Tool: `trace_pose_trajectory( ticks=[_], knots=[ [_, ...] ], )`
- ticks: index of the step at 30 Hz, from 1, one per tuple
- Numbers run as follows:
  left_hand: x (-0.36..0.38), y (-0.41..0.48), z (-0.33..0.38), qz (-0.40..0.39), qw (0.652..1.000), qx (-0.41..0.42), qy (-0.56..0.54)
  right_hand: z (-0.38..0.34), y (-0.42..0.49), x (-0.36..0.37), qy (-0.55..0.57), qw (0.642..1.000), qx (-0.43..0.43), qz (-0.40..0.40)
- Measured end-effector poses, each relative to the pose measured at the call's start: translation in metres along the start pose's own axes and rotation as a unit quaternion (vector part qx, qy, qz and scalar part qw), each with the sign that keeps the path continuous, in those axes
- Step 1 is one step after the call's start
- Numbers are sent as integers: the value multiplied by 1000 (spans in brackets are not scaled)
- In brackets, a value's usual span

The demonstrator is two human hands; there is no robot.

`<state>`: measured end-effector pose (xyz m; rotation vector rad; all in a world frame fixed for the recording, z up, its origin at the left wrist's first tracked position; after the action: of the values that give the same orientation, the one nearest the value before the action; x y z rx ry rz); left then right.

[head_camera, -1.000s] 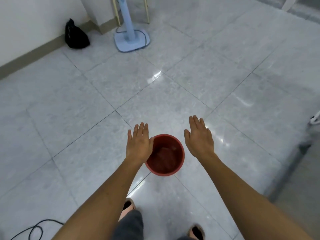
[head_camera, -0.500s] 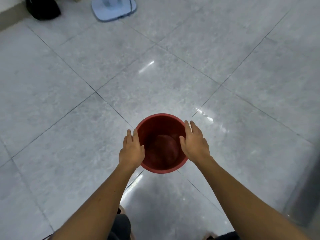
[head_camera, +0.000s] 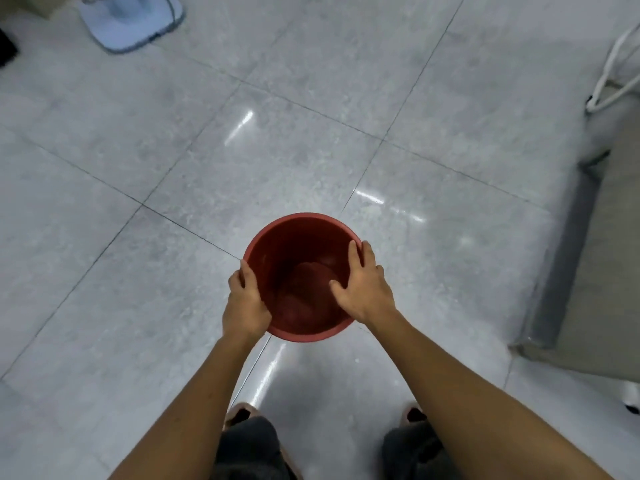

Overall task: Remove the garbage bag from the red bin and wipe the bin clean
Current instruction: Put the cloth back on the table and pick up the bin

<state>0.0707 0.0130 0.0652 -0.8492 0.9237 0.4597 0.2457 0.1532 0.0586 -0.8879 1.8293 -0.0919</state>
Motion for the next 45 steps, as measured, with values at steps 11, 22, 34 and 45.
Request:
trace_pose_trajectory(
  ticks=[11,22,34,45],
  knots=[
    [-71,-159,168,-107,982,132,81,73,-213,-142,107,978,168,65],
    [46,-338,329,-269,819,437,258,214,-467,-124,268,817,457,228],
    [269,-539,431,-409,674,542,291,383,-661,-37,369,597,587,404],
    [473,-567,485,-485,670,492,270,548,-658,48,454,479,576,482]
  ],
)
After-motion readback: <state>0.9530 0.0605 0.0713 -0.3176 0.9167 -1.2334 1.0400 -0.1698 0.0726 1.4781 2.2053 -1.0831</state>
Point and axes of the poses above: each hand's wrist, its own y-axis towards the middle knuckle, its own x-axis out of the palm, z = x × y, the point moved 9 cm from there along y, towards the middle knuckle, and after that the axes turned 4 degrees about -x, right-handed, at the moved point
